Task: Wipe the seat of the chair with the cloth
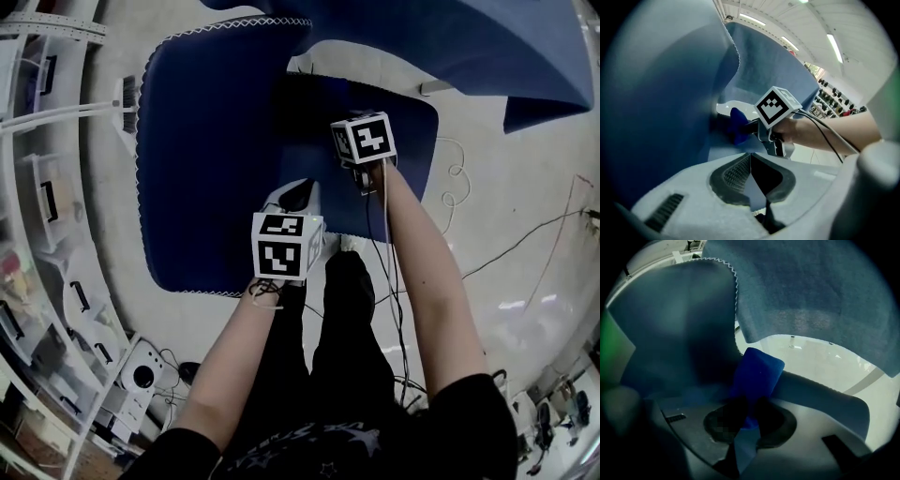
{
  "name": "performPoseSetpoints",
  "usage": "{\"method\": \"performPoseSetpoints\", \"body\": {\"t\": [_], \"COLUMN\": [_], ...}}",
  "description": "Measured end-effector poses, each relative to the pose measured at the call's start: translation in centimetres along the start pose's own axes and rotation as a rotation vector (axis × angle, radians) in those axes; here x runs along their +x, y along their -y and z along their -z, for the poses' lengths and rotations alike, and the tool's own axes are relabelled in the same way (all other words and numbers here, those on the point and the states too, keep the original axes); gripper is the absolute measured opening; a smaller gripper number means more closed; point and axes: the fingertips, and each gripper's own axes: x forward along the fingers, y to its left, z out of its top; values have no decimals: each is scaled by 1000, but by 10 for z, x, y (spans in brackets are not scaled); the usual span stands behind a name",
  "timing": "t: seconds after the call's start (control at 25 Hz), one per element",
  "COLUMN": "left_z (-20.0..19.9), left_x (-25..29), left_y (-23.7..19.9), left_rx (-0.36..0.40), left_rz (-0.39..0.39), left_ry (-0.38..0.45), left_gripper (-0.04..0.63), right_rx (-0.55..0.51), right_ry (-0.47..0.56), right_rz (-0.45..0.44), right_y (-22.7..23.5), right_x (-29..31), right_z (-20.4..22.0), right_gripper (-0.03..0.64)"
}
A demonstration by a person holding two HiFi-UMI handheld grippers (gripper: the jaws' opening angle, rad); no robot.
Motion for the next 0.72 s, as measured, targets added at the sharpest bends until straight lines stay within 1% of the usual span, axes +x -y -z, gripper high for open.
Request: {"method": "performPoseSetpoints", "body": {"t": [0.12, 0.32, 0.52, 0.72], "left_z": [2, 1, 9, 16], "left_x": [6, 17, 30, 43], "left_y": [7, 19, 40, 73], "left_rx": [14, 30, 53, 77], "left_rz": [0, -8, -14, 1], "left_ry": [-14, -26, -50, -64], "left_gripper": [21, 21, 21, 21], "right_rx": [22, 114, 133, 156], "right_ry": [-8, -42, -37, -28], "right_rz": [22, 68, 114, 173], "right_y": [20, 59, 100, 147], "right_x": [-11, -30, -60, -89], "right_z": [10, 38, 58, 83], "right_gripper": [55, 54, 55, 55]}}
